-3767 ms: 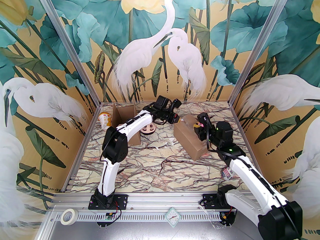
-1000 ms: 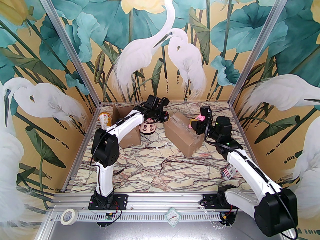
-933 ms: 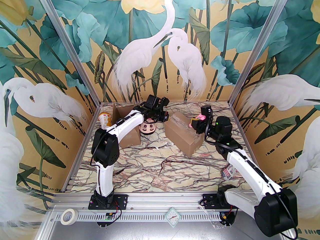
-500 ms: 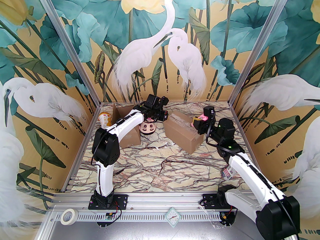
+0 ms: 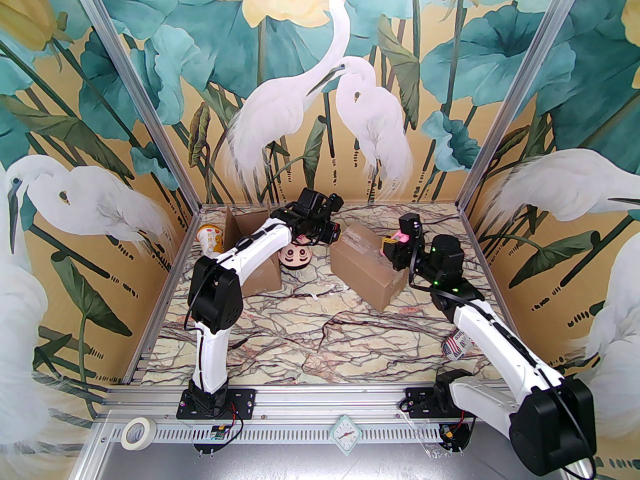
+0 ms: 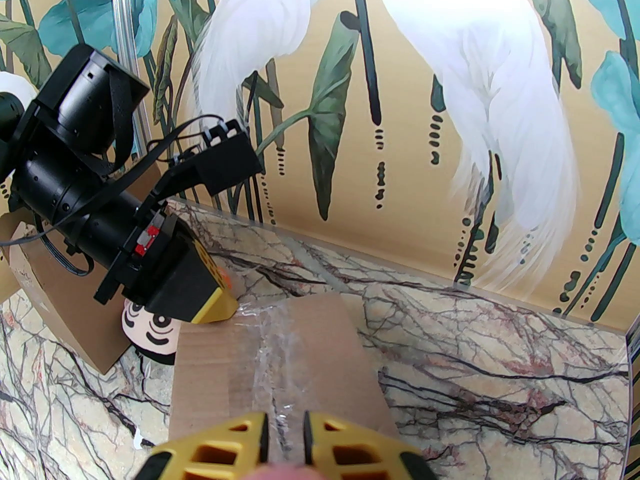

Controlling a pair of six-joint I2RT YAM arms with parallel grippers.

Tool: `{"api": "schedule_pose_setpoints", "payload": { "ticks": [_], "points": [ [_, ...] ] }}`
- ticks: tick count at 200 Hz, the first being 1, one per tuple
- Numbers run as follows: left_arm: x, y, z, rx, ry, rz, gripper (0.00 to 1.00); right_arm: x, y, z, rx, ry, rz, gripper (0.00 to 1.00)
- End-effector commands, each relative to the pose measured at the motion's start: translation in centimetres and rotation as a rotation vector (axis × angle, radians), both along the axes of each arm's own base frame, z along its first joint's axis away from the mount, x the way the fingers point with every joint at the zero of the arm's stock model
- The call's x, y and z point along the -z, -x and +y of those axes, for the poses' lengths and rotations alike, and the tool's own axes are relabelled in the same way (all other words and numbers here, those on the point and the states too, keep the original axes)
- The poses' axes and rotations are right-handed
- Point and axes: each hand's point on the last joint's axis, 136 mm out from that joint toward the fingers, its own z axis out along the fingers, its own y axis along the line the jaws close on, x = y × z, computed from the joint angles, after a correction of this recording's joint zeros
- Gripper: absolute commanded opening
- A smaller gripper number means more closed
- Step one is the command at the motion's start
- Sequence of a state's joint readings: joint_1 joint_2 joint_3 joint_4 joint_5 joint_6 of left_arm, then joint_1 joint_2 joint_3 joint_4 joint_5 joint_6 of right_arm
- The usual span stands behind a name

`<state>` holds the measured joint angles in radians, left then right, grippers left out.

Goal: Unpack the express box

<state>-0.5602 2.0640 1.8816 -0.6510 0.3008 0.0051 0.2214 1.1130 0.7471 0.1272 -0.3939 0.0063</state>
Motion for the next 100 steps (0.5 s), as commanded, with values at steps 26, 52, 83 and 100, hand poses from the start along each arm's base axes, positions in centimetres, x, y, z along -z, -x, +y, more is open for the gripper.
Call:
{"api": "schedule_pose_setpoints", "payload": {
  "ticks": [26, 52, 83, 100],
  "points": [
    [4.9, 1.1, 1.2, -0.006, -0.134, 0.097, 0.00, 0.7, -0.3, 0.6, -0.024, 0.025, 0.018, 0.00],
    [5.0, 1.0, 1.3, -0.013, -0.140, 0.097, 0.00, 1.5, -0.2, 0.4, -0.017, 0.059, 0.032, 0.00],
    [5.2, 0.7, 1.5, -0.029, -0.147, 0.097, 0.00, 2.0, 0.2, 0.1, -0.009, 0.095, 0.043, 0.00],
    [5.3, 0.5, 1.9, -0.049, -0.150, 0.103, 0.00, 2.1, 0.6, -0.2, -0.001, 0.113, 0.044, 0.00]
  ]
}}
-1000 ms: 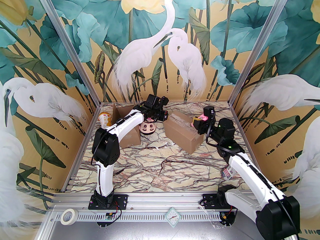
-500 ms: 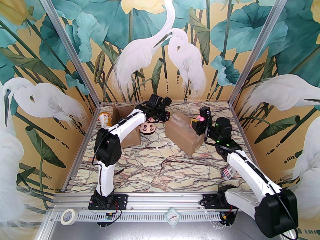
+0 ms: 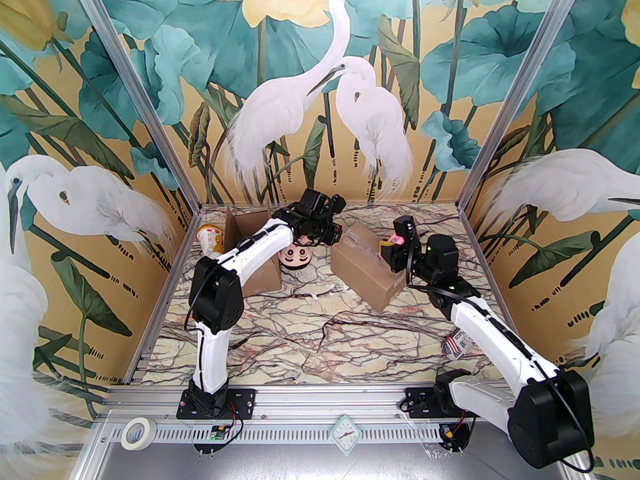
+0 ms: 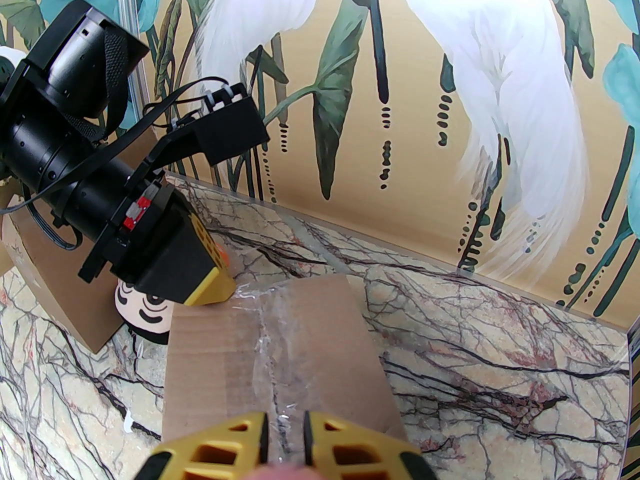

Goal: Unpack the express box

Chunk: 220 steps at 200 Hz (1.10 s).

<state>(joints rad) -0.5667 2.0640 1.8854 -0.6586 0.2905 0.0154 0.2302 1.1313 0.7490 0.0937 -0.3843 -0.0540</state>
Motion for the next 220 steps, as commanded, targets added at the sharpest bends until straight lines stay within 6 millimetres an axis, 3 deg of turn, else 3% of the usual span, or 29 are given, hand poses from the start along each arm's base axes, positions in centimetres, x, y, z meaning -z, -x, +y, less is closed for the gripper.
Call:
{"api": "schedule_pose_setpoints", "payload": {
  "ticks": [1, 55, 157, 220],
  "points": [
    [5.4, 0.4, 2.1, -0.059, -0.138, 0.111, 0.00, 0.8, 0.7, -0.4, 0.013, 0.054, 0.030, 0.00],
    [5.4, -0.4, 3.6, -0.126, -0.131, 0.126, 0.00, 1.2, 2.3, -1.2, 0.027, 0.087, 0.048, 0.00],
    [5.5, -0.8, 4.4, -0.181, -0.142, 0.135, 0.00, 1.5, 5.2, -1.5, 0.015, 0.060, 0.107, 0.00],
    [5.1, -0.7, 5.0, -0.222, -0.141, 0.137, 0.00, 1.4, 6.0, -1.8, 0.034, 0.039, 0.130, 0.00]
  ]
}}
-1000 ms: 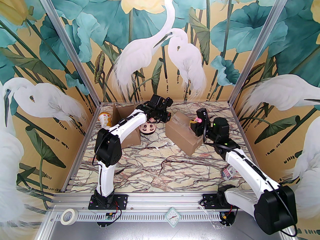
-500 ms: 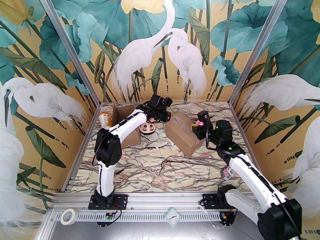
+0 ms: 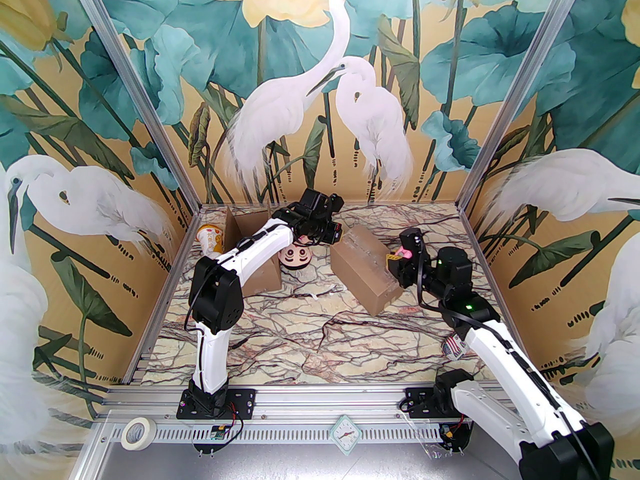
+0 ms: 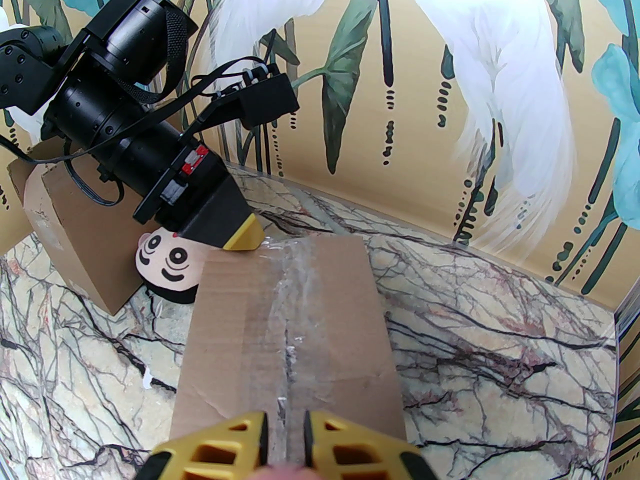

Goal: Unpack the express box

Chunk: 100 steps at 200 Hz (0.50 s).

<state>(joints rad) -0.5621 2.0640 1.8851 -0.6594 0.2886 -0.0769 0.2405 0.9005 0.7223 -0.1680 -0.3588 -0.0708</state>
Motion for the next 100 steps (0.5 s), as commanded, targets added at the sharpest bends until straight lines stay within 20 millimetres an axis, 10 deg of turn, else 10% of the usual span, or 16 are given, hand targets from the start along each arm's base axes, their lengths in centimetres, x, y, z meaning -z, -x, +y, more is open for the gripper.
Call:
{"api": "schedule_pose_setpoints", "payload": {
  "ticks": [1, 100],
  "points": [
    [5.1, -0.5, 4.8, -0.146, -0.175, 0.091, 0.00, 2.0, 0.8, -0.6, 0.027, 0.004, 0.085, 0.00],
    [3.5, 0.8, 9.5, -0.330, -0.154, 0.112, 0.00, 1.1, -0.9, 1.5, -0.087, 0.009, 0.035, 0.00]
  ]
}}
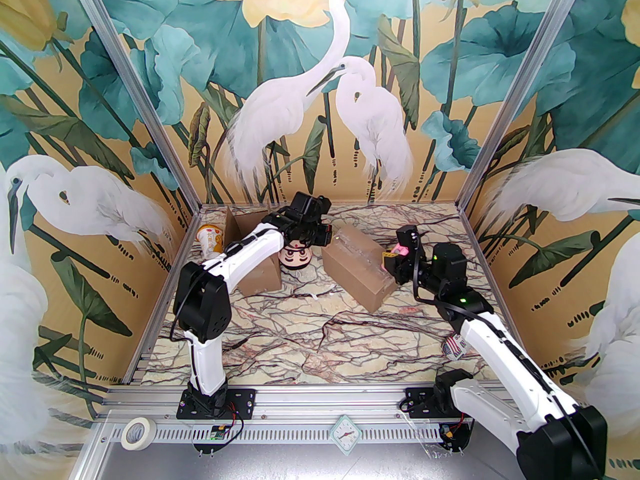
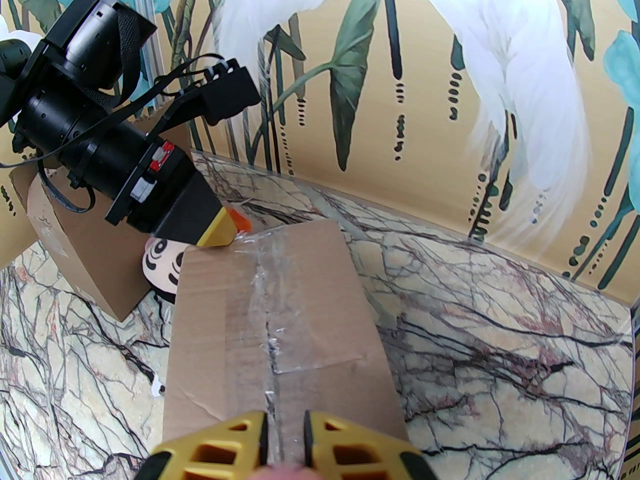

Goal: Unpack the express box

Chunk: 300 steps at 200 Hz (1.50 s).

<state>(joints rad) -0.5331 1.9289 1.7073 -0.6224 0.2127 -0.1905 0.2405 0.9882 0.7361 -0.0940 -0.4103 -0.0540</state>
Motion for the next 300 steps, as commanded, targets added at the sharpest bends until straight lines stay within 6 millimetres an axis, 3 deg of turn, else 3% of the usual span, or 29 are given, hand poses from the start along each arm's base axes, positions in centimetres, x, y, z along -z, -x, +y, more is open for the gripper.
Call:
{"api": "schedule_pose_setpoints", "payload": {
  "ticks": [1, 58, 116, 140, 167, 197, 221, 257, 300],
  "points": [
    [3.5, -0.2, 5.5, -0.166, -0.146, 0.085, 0.00, 0.7, 0.4, 0.3, -0.045, 0.040, 0.019, 0.00],
    [4.0, -0.3, 6.9, -0.223, -0.157, 0.120, 0.00, 0.2, 1.0, 0.3, -0.074, 0.072, -0.012, 0.00],
    [4.4, -0.4, 6.9, -0.231, -0.142, 0.143, 0.00, 0.3, 2.4, -0.2, -0.074, 0.089, -0.037, 0.00],
    [2.2, -1.0, 5.2, -0.162, -0.083, 0.064, 0.00, 0.5, 2.2, 0.0, -0.079, 0.085, -0.035, 0.00],
    [-1.2, -1.1, 2.1, 0.005, -0.041, -0.045, 0.38, 0.3, 1.6, 0.3, -0.087, 0.078, -0.046, 0.00],
    [-3.8, -1.4, -0.6, 0.141, 0.024, -0.118, 0.57, 0.2, 1.0, 0.7, -0.106, 0.075, -0.048, 0.00],
    [-4.4, -1.4, -2.6, 0.224, 0.101, -0.102, 0.65, -0.1, 0.6, 1.0, -0.118, 0.074, -0.056, 0.00],
    [-1.5, -2.4, -4.1, 0.258, 0.088, -0.027, 0.66, 0.0, 0.2, 1.3, -0.139, 0.086, -0.053, 0.00],
    [0.3, -3.5, -5.4, 0.272, 0.119, -0.002, 0.65, 0.0, -0.2, 1.5, -0.148, 0.092, -0.049, 0.00]
  ]
}}
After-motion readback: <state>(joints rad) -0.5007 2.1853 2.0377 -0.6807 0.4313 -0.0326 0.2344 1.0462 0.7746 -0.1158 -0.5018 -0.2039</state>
